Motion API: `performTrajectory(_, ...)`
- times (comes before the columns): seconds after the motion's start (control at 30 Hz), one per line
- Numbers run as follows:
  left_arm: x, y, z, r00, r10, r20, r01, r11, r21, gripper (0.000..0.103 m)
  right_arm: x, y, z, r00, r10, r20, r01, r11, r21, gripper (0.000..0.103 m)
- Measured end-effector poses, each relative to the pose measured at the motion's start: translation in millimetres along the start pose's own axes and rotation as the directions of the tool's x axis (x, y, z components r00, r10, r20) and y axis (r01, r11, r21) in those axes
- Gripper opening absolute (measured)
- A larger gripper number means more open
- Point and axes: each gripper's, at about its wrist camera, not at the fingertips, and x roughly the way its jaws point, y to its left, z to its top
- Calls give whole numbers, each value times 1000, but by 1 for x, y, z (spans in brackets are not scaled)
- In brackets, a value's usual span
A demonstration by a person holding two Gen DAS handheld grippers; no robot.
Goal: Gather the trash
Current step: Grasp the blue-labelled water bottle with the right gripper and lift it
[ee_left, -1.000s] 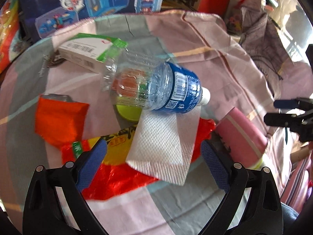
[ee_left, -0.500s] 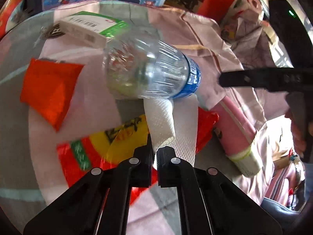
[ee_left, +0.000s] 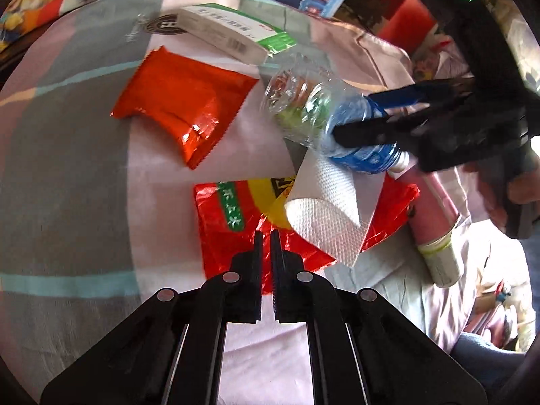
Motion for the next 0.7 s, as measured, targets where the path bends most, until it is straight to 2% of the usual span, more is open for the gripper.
performTrajectory(0.03, -3, 1, -1, 1000, -5, 7, 5, 1000, -12, 7, 6, 3, 1, 1000, -8, -10, 8, 1000, -15, 86)
performTrajectory(0.07, -3, 1, -2, 1000, -6, 10, 6, 1000, -19, 9, 11, 5, 2, 1000, -5, -18, 5, 1000, -24, 75)
performTrajectory(0.1, -5, 1, -3, 1000, -4, 11, 5, 1000, -25, 17, 13, 6, 2, 1000, -1, -15, 0, 1000, -24, 73)
performTrajectory(0.13, -6, 0, -3, 1000, -2, 11, 2, 1000, -26, 32, 11, 6, 2, 1000, -1, -3, 1, 1000, -15, 72)
performTrajectory(0.17, -8, -1, -2, 1000, 3, 17, -2, 1000, -21, 41, 6, 5, 0, 1000, 6, 17, -7, 1000, 2, 72)
performTrajectory(0.2, -10, -4, -1, 1000, 12, 27, -12, 1000, -11, 59, 0, 3, -2, 999, 15, 33, -16, 1000, 15, 72)
performTrajectory(0.23, -13, -5, -1, 999, 19, 36, -19, 1000, -2, 67, -8, -1, -4, 998, 26, 52, -28, 999, 38, 72)
performTrajectory(0.3, -17, -12, 5, 998, 22, 51, -24, 999, 30, 69, -23, -11, -9, 996, 36, 84, -43, 995, 87, 72)
performTrajectory(0.43, -13, -35, 24, 998, 35, 58, -42, 991, 128, 81, -51, -39, -25, 989, 67, 133, -92, 977, 192, 72)
performTrajectory(0.53, -3, -49, 31, 996, 74, 44, -81, 979, 186, 81, -62, -60, -37, 988, 49, 144, -85, 963, 255, 72)
performTrajectory(0.7, 3, -58, 37, 997, 74, 26, -78, 973, 219, 82, -71, -88, -73, 988, 25, 149, -76, 934, 349, 72)
